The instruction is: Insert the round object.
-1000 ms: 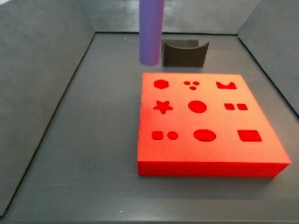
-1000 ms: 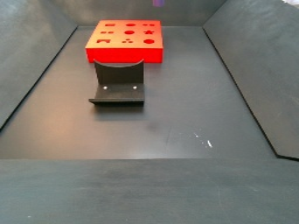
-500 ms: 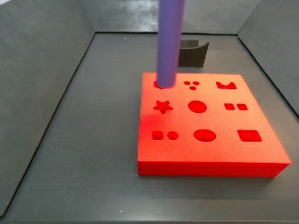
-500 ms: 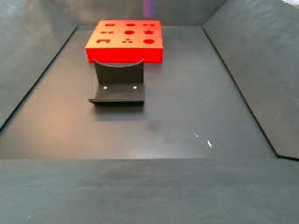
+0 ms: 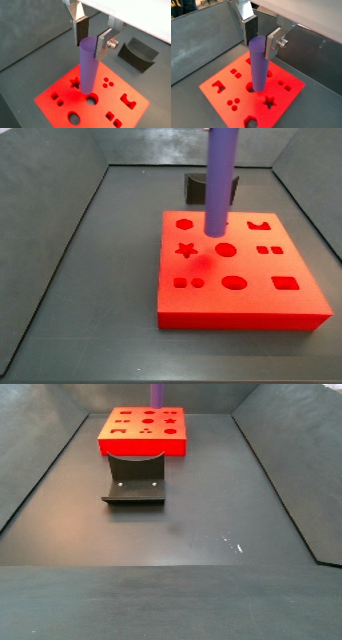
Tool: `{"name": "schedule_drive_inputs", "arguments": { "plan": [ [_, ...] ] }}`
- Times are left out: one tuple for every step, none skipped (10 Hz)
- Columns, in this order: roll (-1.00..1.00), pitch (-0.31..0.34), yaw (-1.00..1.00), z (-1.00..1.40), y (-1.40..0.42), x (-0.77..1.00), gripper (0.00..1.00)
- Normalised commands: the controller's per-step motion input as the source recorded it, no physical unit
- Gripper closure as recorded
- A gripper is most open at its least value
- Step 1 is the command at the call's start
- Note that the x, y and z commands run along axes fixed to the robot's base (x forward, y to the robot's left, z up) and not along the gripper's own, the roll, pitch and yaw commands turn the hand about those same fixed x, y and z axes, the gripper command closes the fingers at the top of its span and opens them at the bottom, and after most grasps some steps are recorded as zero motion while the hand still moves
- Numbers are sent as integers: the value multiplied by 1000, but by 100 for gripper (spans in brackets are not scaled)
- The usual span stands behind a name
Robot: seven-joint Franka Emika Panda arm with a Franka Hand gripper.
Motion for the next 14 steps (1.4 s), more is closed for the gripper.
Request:
{"name": "schedule_drive_inputs", "arguments": {
  "plan": [
    [181, -94, 83, -220, -23, 789, 100],
    [194, -67, 83, -214, -43, 811, 100],
    [160, -93, 71, -280, -40, 797, 100],
    [219, -89, 71, -306, -146, 749, 100],
    [276, -71, 71, -300, -251, 729, 100],
    [297, -60, 77, -300, -257, 714, 100],
    [304, -13, 71, -277, -223, 620, 100],
    [356, 0, 0, -277, -9, 40, 100],
    [226, 60, -86, -174, 34, -106, 100],
    [134, 83, -169, -163, 100, -163, 100],
    [61, 67, -180, -103, 17, -240, 100],
    [0, 0, 0, 0, -34, -26, 100],
    [31, 0, 0, 0, -46, 0, 100],
    [176, 170, -117, 0, -34, 63, 100]
  ]
}}
